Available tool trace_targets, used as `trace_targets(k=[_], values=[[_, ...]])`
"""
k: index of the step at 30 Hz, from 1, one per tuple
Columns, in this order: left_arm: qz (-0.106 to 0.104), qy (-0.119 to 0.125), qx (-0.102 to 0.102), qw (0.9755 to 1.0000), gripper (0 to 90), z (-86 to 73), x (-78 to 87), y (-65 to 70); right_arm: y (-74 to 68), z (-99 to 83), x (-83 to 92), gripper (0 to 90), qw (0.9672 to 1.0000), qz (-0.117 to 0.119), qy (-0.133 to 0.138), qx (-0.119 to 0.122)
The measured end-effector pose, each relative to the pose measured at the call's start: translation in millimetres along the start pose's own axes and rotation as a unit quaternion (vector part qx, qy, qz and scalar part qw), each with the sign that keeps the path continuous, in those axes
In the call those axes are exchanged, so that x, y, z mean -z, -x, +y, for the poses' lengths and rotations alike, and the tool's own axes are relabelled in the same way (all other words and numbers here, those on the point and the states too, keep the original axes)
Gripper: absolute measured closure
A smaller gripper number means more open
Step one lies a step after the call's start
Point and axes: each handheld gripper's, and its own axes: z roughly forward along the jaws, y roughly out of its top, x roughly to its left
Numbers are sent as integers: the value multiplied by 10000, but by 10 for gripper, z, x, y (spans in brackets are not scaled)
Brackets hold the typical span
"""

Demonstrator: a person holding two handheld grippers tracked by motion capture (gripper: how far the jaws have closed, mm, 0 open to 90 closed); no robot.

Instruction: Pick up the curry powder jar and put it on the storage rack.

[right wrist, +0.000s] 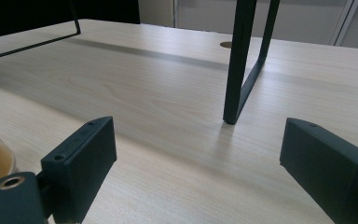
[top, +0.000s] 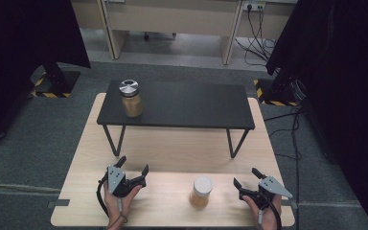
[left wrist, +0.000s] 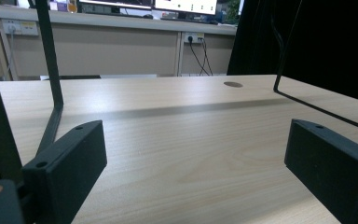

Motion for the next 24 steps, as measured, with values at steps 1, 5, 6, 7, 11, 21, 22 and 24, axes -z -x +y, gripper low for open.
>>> trace_targets(k=[1,5,6,7,11,21,22,24], values=[[-3,-66,-16,10000,46,23,-10,-3,0,0,0,108,10000,0,0,0],[9,-182,97,9998,46,64,-32,-18,2,-10,5,108,10000,-1,26,-9],[8,-192,99,9998,46,67,-34,-20,0,-10,5,108,10000,-5,26,-6],[-1,-214,109,9997,47,75,-39,-22,-2,-6,4,108,10000,-3,14,-2],[-16,-375,115,9992,49,129,-71,-30,-3,-3,2,108,10000,-8,9,2],[-27,-423,143,9990,48,146,-82,-41,-3,-8,60,66,9998,98,171,-79],[-35,-429,139,9990,48,148,-83,-43,-8,8,67,65,9997,130,177,-58],[-30,-434,176,9989,47,150,-83,-50,-28,37,79,65,9996,174,204,22]])
